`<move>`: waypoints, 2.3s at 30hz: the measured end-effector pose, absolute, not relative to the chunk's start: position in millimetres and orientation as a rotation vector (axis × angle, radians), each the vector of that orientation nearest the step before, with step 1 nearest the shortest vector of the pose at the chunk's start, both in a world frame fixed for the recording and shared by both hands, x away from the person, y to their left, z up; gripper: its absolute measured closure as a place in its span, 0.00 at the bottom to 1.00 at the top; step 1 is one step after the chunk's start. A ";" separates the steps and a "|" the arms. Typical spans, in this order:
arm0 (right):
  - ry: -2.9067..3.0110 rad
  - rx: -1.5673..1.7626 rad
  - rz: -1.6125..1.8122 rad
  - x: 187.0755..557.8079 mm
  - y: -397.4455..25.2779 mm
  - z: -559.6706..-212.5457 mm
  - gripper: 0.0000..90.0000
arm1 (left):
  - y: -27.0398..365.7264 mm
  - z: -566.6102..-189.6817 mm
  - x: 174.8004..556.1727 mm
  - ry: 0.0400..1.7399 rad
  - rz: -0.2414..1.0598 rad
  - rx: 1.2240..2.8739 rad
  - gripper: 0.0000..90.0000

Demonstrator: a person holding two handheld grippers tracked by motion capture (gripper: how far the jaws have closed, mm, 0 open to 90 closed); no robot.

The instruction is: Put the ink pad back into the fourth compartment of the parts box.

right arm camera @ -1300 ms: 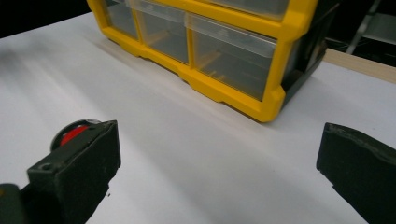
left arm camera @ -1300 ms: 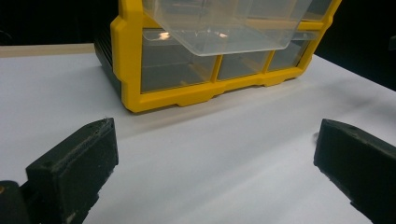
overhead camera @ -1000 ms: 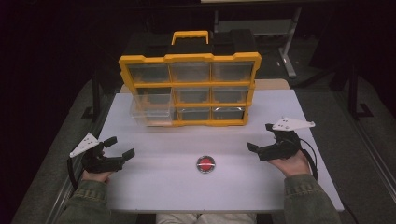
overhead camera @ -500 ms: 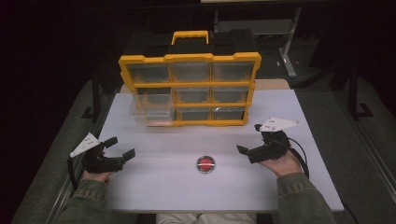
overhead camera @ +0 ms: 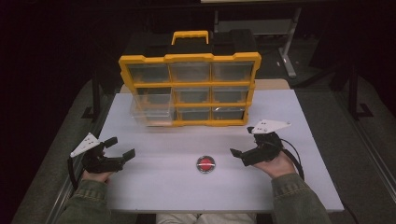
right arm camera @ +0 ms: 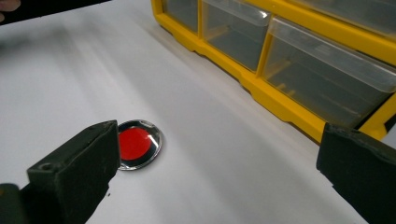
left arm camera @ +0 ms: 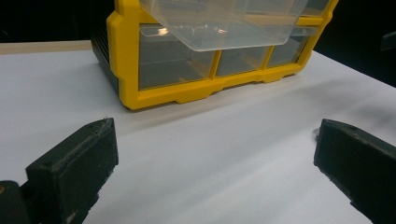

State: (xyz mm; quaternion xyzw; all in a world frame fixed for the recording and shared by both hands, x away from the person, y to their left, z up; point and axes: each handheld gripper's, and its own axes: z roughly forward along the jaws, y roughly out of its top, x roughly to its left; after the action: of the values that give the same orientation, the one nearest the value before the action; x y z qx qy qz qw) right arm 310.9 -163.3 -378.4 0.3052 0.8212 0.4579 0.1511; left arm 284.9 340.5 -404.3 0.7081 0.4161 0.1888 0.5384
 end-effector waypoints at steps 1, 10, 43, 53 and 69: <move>2.361 0.874 1.315 310.7 -162.1 -378.6 0.00 | 340.4 -404.3 284.9 0.991 0.450 1.684 0.00; 2.423 0.831 1.286 311.7 -147.5 -382.6 0.00 | 340.3 -404.5 285.1 0.992 0.452 1.686 0.00; 2.563 0.741 1.230 317.5 -104.5 -398.0 0.00 | 339.5 -404.3 285.5 0.986 0.443 1.689 0.00; 2.588 0.732 1.216 319.7 -96.2 -403.8 0.00 | 337.9 -405.2 285.9 0.978 0.443 1.706 0.00; 2.630 0.710 1.198 322.3 -83.7 -413.0 0.00 | 335.2 -405.4 285.8 0.964 0.440 1.725 0.00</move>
State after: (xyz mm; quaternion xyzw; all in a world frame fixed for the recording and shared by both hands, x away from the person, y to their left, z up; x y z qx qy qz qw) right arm 322.3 -83.7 -413.0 0.2377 0.8808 0.4011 0.0827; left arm 285.8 335.2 -405.4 0.7226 0.4039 0.1845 0.5298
